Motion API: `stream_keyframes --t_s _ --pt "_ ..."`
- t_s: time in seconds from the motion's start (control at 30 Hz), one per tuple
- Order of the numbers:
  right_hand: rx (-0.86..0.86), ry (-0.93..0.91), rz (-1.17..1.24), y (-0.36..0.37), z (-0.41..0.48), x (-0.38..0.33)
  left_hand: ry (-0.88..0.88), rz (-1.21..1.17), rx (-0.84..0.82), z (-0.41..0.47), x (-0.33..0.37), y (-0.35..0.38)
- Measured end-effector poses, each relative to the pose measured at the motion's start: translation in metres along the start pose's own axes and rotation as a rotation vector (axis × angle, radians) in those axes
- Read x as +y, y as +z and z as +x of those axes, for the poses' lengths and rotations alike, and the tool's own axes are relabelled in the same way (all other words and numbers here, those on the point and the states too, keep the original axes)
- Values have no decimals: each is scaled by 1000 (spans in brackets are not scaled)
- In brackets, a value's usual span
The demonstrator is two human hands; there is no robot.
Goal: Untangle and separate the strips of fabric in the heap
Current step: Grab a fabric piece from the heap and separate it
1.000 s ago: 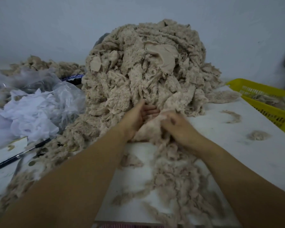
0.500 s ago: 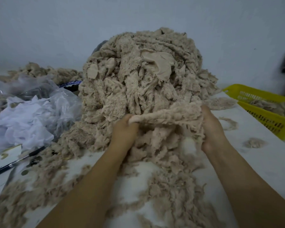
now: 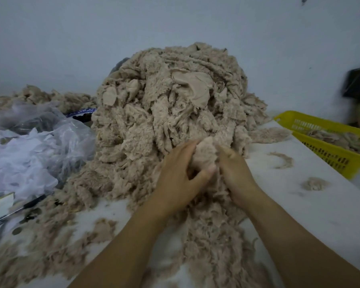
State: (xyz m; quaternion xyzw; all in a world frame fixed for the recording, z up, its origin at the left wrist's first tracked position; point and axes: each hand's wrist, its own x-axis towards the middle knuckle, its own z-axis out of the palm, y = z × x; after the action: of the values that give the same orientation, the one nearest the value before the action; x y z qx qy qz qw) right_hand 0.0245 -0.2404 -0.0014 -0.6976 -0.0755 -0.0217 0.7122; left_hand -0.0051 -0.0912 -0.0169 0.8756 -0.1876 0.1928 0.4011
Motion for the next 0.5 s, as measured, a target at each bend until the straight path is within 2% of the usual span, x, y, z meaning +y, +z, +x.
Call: stream_keyframes --t_s 0.1,0.2,0.33,0.43,0.5 --pt "-22 -67 -114 10 -4 1 -139 -67 -33 0 0 4" --pt "-57 -68 -169 12 -4 9 -201 -132 95 -1 -9 -1" --pt "-248 -124 -357 26 -11 21 -360 -383 224 3 -10 -4" --pt "-90 -198 -472 24 -2 20 -478 -529 296 3 -9 -8" --pt "78 -151 -336 9 6 16 -618 -738 404 6 -11 -17"
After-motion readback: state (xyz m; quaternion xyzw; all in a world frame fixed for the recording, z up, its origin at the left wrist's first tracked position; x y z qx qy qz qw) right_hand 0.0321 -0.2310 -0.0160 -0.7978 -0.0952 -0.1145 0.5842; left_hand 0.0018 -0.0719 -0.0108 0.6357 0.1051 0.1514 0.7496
